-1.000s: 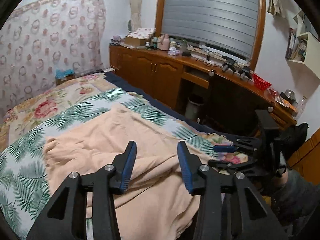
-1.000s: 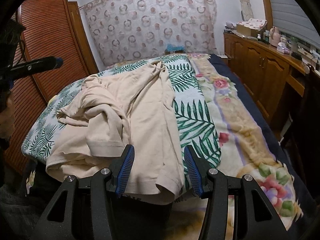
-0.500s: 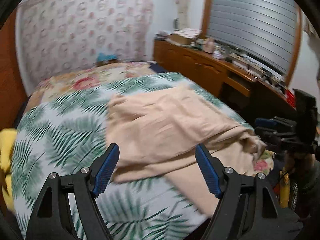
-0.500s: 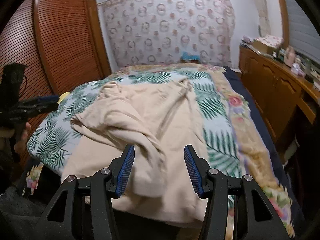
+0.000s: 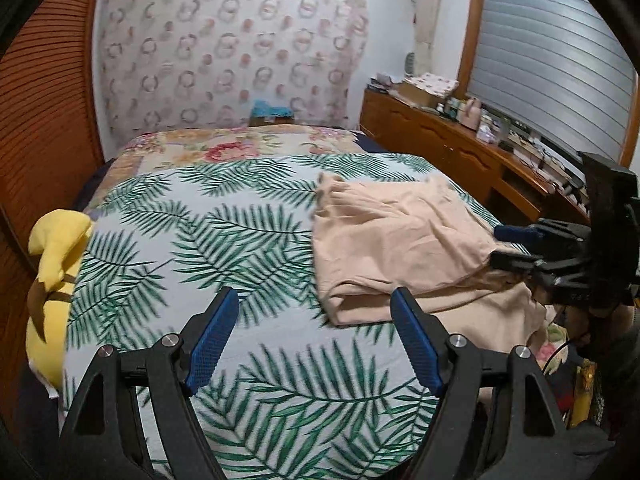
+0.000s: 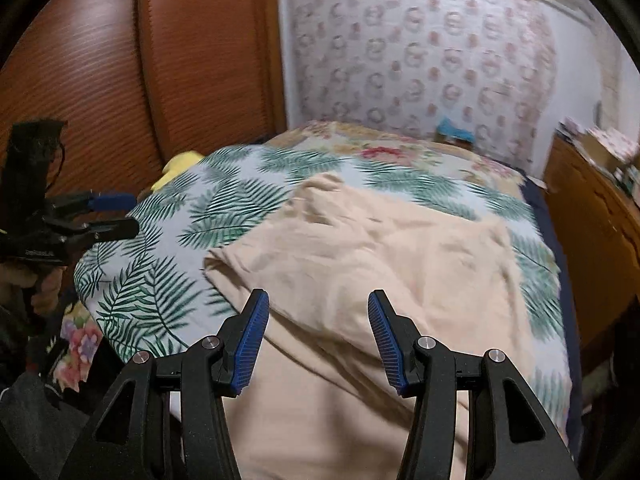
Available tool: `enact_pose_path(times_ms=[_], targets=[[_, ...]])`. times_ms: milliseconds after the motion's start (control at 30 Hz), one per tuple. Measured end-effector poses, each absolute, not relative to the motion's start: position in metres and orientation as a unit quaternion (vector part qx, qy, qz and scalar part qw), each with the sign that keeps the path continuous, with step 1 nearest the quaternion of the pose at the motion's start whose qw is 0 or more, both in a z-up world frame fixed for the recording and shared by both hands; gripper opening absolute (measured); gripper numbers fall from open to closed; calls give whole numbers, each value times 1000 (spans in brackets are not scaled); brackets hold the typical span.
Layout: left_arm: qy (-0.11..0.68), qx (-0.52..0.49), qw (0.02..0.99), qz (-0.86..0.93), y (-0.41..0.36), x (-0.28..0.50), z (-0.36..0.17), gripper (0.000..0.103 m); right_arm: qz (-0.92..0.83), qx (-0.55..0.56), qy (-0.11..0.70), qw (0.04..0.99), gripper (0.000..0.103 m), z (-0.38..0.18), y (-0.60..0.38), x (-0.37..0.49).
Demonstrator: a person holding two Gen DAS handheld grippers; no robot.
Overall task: Fold small clothes
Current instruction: 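Grasp the folded shirt edge with the right gripper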
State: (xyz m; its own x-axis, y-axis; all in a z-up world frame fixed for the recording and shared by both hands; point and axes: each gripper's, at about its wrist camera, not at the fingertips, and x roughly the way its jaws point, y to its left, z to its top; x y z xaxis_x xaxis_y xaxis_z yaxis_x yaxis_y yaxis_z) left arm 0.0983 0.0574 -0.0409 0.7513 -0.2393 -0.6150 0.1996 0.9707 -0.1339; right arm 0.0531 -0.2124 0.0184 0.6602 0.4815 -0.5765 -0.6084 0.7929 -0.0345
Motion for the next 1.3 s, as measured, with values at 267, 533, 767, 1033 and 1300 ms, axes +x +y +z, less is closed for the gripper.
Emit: enact_pose_path(times_ms=[267,533,767,1033,1300], targets=[[325,-45,940,-98,83,93,-41,79,366,-136,329,860,54,0,-137,101],[322,-47,942,-88,94,89,-43,79,380,-176,364,832,54,-22,-87,125],[327,-50,939,-90,96,88,-49,79,363,-240,353,828,54,-41,-59,124],[327,-53,939,-92,97,87,-51,79,329,-258,337,844,6,-43,-61,126],[329,-37,938,-101,84,86,-51,79,288,-187,276,898,6,35,-131,135]])
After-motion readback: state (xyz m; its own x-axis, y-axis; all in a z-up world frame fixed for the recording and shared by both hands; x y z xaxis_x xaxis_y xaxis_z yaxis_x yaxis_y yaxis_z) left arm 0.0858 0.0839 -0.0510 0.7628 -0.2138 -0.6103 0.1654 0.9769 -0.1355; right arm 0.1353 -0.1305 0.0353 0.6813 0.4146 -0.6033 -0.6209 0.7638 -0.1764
